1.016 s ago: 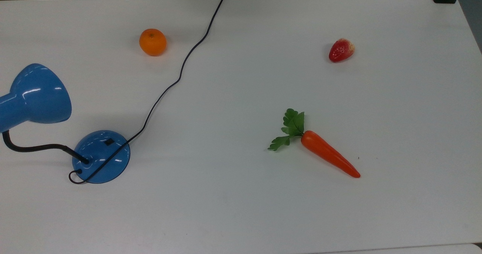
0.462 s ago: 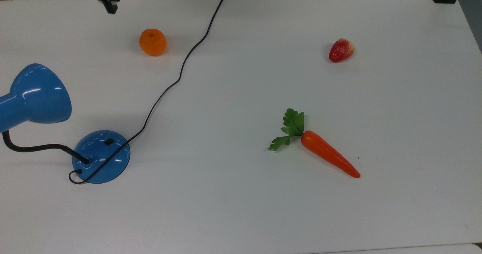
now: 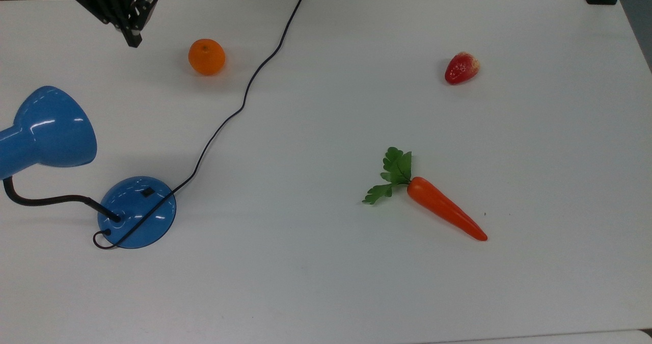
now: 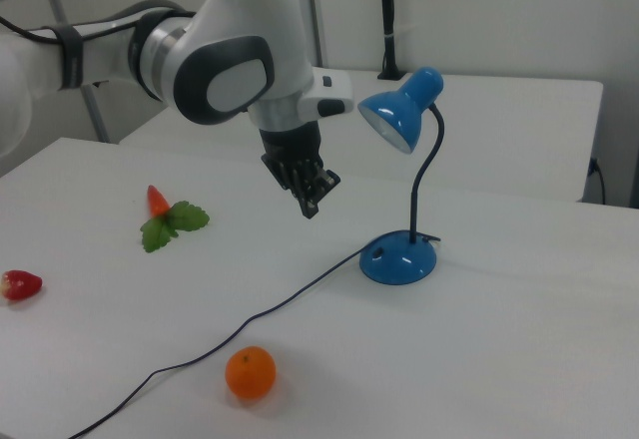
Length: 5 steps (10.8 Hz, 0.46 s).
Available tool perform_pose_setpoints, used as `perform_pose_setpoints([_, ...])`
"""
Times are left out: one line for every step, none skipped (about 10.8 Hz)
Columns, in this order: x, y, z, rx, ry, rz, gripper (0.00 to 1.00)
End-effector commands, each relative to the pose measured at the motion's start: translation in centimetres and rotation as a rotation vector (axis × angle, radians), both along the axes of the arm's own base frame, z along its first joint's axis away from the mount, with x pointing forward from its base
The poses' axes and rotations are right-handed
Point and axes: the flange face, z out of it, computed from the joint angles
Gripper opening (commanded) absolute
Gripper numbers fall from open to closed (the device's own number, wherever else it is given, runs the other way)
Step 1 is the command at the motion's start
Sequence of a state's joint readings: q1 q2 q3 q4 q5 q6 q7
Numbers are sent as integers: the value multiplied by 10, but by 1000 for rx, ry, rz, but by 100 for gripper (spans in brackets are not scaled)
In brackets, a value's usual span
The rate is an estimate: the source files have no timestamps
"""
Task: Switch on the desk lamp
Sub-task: 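Close the gripper and carry it above the lamp base switch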
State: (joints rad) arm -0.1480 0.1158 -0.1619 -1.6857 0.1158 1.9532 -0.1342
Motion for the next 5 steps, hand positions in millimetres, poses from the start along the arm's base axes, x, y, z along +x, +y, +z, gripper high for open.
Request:
perform_pose_setpoints([8,-11,-7,14,-70,-45,2])
perform_pose_setpoints([11,-10,-13,24,-70,-49,2])
perform_pose_setpoints([13,-9,-17,24,-65,-48,2])
perform_pose_setpoints([15,-7,-19,23,-66,-44,2])
perform_pose_setpoints([18,-6,-26,25,-56,-42,2])
